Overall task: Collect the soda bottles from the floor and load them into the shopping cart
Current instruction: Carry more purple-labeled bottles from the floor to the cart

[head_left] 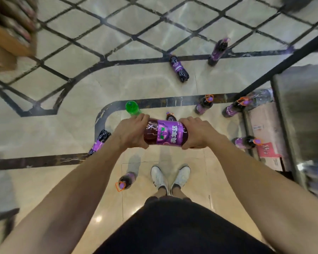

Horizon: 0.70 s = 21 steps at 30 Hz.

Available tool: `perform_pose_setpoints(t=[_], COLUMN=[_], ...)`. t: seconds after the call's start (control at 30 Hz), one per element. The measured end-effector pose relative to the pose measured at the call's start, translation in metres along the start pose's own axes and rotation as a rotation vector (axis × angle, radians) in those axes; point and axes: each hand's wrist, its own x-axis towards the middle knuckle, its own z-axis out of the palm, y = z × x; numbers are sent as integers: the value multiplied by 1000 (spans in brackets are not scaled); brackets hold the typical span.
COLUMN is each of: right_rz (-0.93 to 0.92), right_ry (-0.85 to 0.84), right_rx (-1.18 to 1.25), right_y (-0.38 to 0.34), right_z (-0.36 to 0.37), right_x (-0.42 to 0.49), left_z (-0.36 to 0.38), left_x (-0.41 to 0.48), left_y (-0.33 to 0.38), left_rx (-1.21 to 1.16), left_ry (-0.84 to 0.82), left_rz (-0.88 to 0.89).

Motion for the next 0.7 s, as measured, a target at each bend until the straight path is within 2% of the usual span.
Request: perform_pose_setpoints(t=[0.2,0.33,0.7], right_rz=[63,197,681], right_ry=[78,149,366], right_rx=[59,126,436], right_y=[28,57,91], right_z=[-22,-18,39], right_x=[-75,-123,-259], left_z=[-43,-64,-113], left_x=[-5,18,72], left_y=[50,96,238], left_rx=[76,165,375], left_ry=[51,74,29], left_rz=[111,241,835])
